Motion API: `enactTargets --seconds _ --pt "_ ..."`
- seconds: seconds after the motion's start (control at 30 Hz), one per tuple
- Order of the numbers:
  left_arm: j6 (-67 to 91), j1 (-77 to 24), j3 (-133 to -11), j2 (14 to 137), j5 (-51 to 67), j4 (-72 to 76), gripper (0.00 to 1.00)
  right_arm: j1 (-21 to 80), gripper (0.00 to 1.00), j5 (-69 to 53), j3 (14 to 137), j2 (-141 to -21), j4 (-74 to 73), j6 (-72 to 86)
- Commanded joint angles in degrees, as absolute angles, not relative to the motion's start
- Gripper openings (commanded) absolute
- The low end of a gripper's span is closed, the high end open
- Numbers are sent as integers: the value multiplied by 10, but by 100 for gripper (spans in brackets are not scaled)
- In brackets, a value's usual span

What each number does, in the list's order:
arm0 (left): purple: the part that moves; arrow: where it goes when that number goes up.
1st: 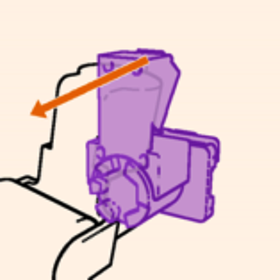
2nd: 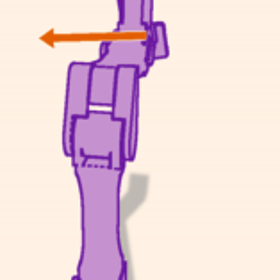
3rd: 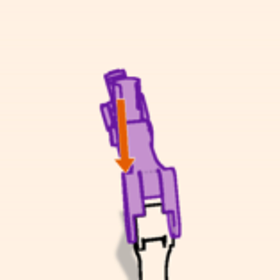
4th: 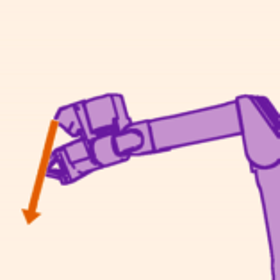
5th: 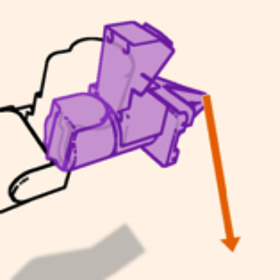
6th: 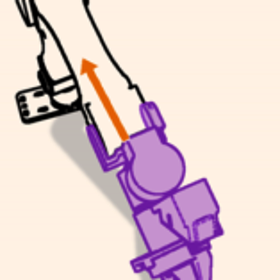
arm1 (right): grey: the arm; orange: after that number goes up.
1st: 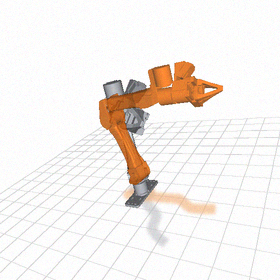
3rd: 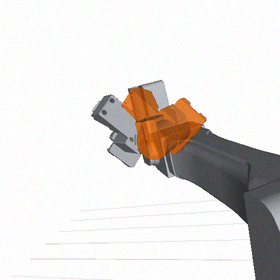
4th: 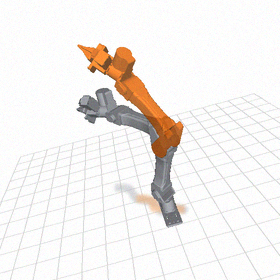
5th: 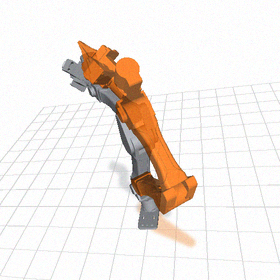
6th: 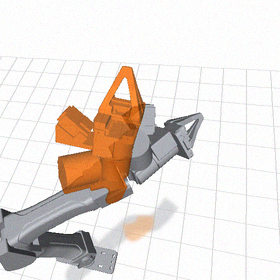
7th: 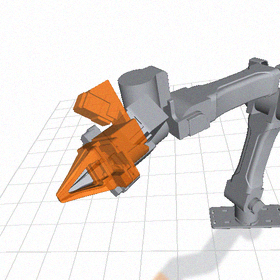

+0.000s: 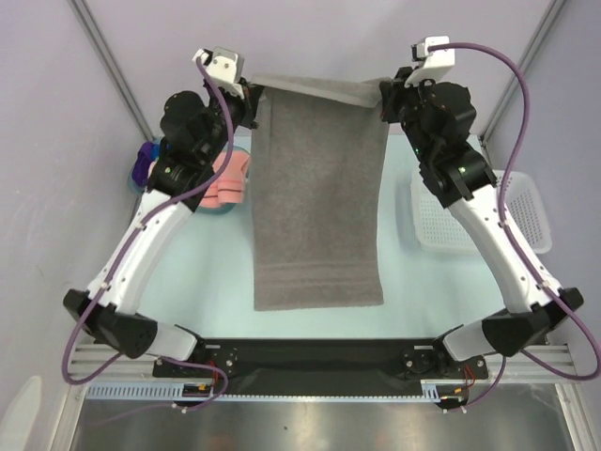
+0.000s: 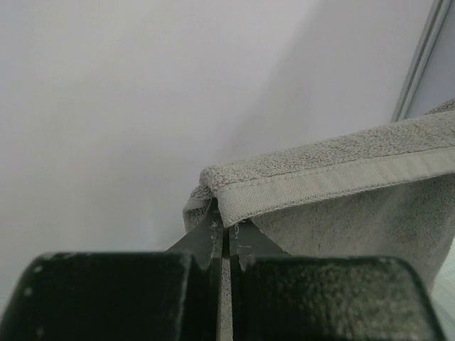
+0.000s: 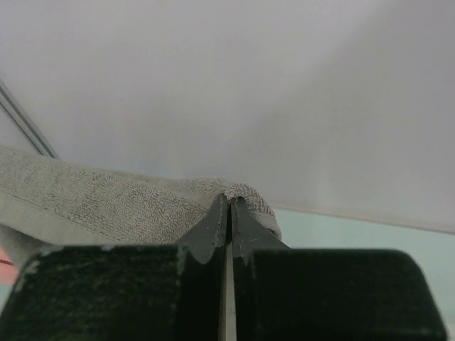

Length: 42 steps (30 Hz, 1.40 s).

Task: Fold and stack the towels
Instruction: Flatten out the crumpled towel, then fold the towel

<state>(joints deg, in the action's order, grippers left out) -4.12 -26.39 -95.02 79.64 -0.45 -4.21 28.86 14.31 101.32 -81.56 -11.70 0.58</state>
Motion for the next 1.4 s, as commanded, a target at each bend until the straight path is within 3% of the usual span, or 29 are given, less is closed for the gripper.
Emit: enactTargets --seconds 0.0,0.43,0.6,1.13,1.37 --pt "30 -219 -969 842 67 -2 0 241 0 86 1032 -842 -84 50" --pt "76 -141 -1113 1046 146 -28 0 149 0 17 1100 -1021 -58 114" --pt "90 -137 -1112 1079 153 -40 0 136 0 8 1095 -1041 -76 132" --pt "171 -148 -783 937 71 11 1 135 0 -48 827 -920 -128 209" --pt "182 -172 -690 880 21 -16 9 139 0 -80 746 -884 -158 220"
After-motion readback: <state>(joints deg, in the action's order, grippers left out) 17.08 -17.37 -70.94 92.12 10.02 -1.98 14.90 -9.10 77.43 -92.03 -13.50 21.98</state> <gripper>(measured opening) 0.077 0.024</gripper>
